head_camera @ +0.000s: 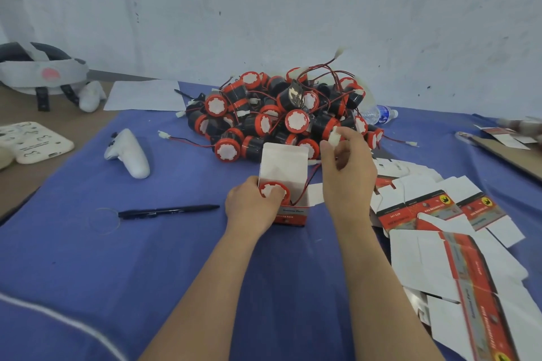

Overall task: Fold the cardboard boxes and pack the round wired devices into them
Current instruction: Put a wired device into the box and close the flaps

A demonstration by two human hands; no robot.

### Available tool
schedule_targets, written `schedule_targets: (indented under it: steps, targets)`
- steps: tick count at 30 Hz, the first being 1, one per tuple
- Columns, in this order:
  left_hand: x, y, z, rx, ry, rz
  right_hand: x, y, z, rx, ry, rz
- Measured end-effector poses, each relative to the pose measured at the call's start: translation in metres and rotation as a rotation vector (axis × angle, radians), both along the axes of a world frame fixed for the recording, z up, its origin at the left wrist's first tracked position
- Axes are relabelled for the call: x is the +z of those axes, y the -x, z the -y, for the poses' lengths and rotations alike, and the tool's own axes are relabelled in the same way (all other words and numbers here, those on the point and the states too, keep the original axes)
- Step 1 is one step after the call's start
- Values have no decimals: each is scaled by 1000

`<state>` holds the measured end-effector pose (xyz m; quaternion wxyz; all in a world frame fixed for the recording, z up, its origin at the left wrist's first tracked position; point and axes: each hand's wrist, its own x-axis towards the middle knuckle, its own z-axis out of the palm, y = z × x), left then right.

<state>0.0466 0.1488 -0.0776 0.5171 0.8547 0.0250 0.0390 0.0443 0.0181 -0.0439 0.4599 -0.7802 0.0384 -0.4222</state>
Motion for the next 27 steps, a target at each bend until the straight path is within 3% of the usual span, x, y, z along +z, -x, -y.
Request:
schedule_targets:
  steps: [4, 8, 10, 21, 27]
  targets:
    - [-2, 0, 1, 24, -19, 5, 5, 4, -1, 101, -135, -69]
    - [-2, -2, 2, 32, -41, 7, 8, 7, -3, 436, -511, -223]
    - [-3, -4, 2, 36, -48, 6, 6, 8, -5, 544, -590, -318]
    - [-6, -5, 2, 40, -56, 16, -6, 3, -1, 194, 137, -463]
    - [-7, -5, 3, 39, -61, 29, -6, 6, -2, 151, 225, -458]
